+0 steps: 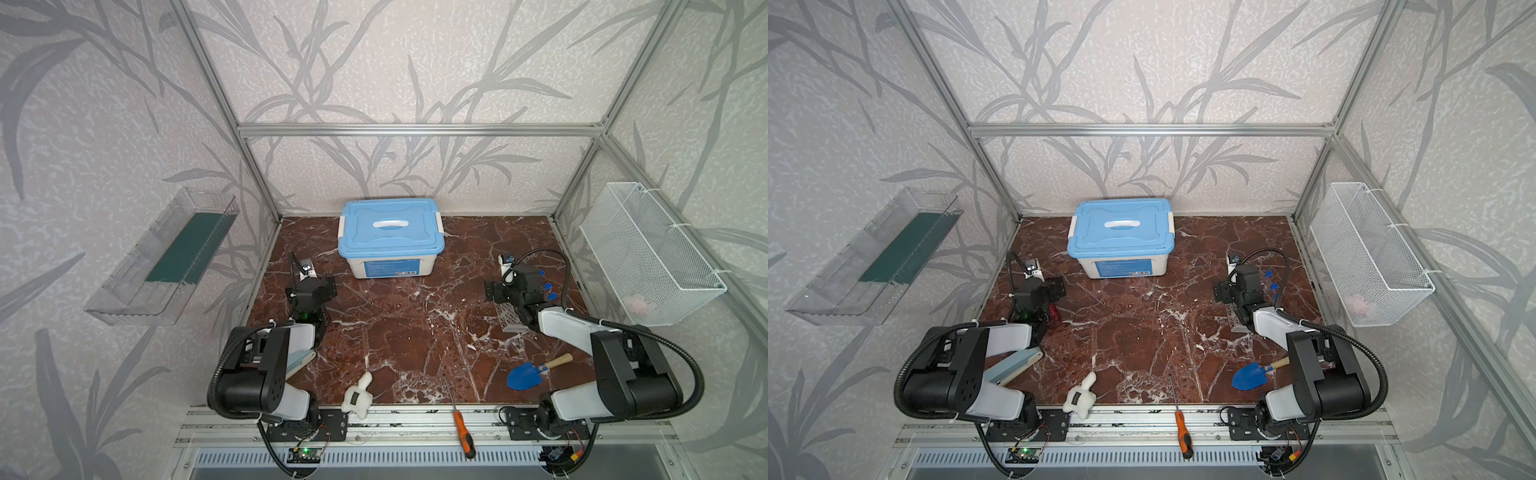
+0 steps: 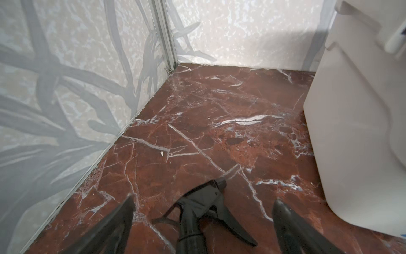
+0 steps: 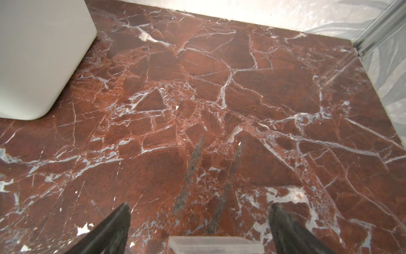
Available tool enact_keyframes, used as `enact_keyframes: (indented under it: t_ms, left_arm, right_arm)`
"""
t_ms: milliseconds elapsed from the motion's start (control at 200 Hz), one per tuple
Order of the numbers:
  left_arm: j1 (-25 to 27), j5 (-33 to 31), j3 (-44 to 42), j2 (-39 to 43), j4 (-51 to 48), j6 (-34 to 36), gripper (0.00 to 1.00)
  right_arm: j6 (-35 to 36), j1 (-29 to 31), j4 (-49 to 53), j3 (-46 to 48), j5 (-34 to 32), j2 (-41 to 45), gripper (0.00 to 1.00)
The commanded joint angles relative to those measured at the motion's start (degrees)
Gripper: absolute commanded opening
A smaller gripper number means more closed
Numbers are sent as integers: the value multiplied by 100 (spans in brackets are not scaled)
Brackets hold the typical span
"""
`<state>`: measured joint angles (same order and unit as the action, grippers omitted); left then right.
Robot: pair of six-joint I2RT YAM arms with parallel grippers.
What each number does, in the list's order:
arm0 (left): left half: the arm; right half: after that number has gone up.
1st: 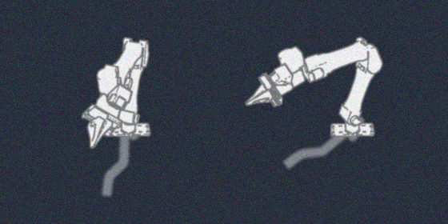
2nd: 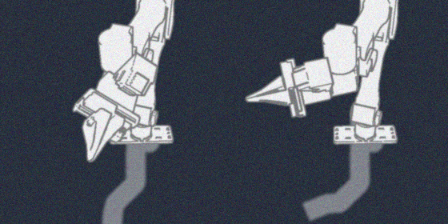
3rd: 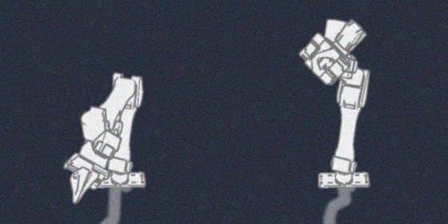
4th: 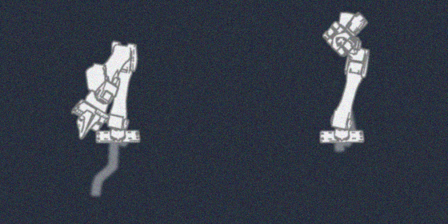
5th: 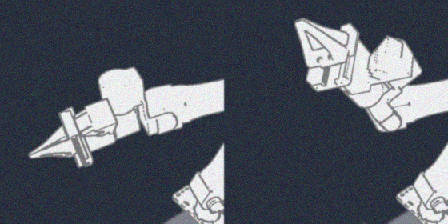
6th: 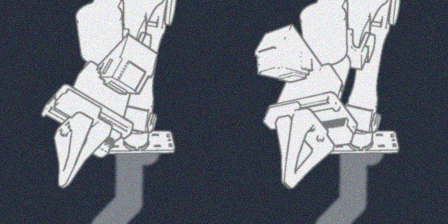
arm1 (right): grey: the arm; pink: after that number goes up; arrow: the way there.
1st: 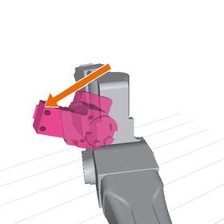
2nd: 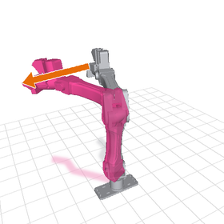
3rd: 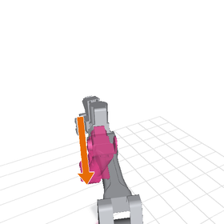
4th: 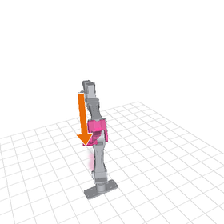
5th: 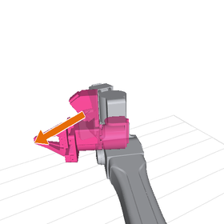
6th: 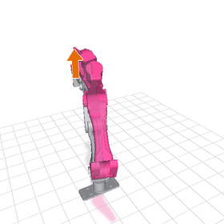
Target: Organize the chemistry lab equipment
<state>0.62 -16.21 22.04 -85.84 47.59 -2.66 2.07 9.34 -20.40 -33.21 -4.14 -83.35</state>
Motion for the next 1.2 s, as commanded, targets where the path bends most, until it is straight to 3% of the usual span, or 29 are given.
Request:
enact_keyframes:
  t_ms: [0, 255, 500, 670, 810, 960, 1134, 1194]
  left_arm:
    - [-93, 450, -261, -274, 995, -4, 99]
    - [-156, 693, -281, -371, 1100, 28, 99]
    - [-159, 758, -299, -375, 1129, 55, 99]
    - [-156, 788, -248, -381, 1044, 64, 99]
    - [-148, 813, -216, -372, 953, 63, 99]
    - [-143, 775, -188, -372, 903, 37, 99]
    - [-143, 819, -110, -371, 746, 63, 99]
    - [-142, 839, -103, -372, 726, 63, 99]
  right_arm:
    - [102, -63, -628, 161, -144, -24, 97]
    - [170, -133, -1436, 585, -403, 118, 100]
    - [129, -222, -2138, 704, -386, -352, 99]
    - [142, -229, -2073, 689, -357, -331, 99]
    - [280, -222, -1991, 649, -48, -331, 100]
    - [389, -231, -1958, 632, 258, -340, 92]
    - [615, -266, -1503, 463, 860, -220, 95]
    - [537, -266, -1386, 334, 686, -293, 95]
